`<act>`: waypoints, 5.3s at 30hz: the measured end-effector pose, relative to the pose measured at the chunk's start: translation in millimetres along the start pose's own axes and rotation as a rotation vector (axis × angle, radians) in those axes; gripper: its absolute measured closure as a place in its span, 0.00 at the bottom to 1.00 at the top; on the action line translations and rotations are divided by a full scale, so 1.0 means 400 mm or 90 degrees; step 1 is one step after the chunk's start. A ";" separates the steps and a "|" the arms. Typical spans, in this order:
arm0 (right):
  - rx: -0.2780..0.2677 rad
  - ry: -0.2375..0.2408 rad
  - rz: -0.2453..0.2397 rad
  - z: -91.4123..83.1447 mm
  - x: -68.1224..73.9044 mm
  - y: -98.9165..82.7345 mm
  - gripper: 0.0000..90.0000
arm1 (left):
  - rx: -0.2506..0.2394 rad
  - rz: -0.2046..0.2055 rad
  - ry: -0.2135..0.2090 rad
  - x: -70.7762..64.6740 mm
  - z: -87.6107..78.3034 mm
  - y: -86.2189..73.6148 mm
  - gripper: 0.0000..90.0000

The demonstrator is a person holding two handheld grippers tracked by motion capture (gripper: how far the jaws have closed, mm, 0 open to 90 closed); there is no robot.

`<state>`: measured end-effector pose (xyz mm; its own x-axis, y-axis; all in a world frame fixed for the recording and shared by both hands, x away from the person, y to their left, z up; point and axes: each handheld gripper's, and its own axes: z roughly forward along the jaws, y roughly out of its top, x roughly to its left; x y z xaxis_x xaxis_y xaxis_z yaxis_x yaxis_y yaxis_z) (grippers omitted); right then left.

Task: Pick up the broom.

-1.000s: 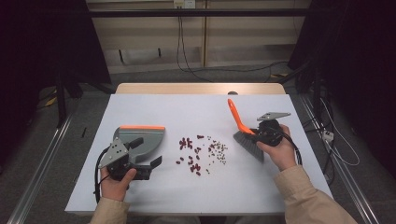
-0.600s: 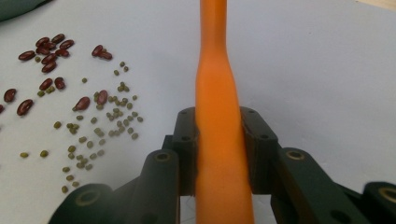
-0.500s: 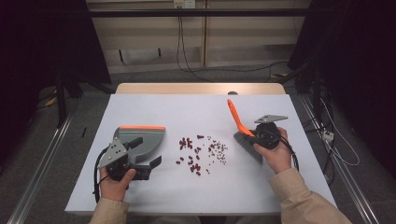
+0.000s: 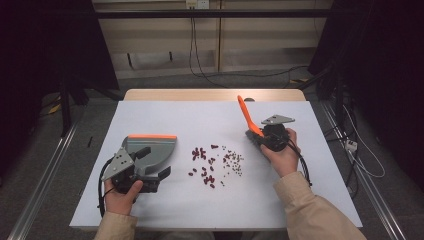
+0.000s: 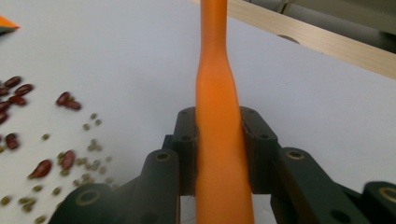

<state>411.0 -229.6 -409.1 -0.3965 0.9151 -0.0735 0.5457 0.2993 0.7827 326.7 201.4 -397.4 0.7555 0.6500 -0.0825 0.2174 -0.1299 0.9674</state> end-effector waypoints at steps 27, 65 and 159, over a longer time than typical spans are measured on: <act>0.001 -0.024 -0.028 0.032 0.146 -0.007 0.79 | -0.012 -0.004 0.004 0.022 -0.020 -0.001 0.04; -0.022 0.033 -0.034 0.040 0.271 0.011 0.79 | -0.014 -0.003 0.000 0.019 -0.018 0.003 0.04; -0.096 0.342 -0.238 0.255 0.162 0.139 0.79 | -0.003 -0.022 0.024 0.035 -0.039 -0.014 0.04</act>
<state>490.9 -125.9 -433.2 -0.8724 0.4840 -0.0685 0.2070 0.4928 0.8451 326.5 223.0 -400.3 0.7243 0.6812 -0.1065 0.2395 -0.1036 0.9654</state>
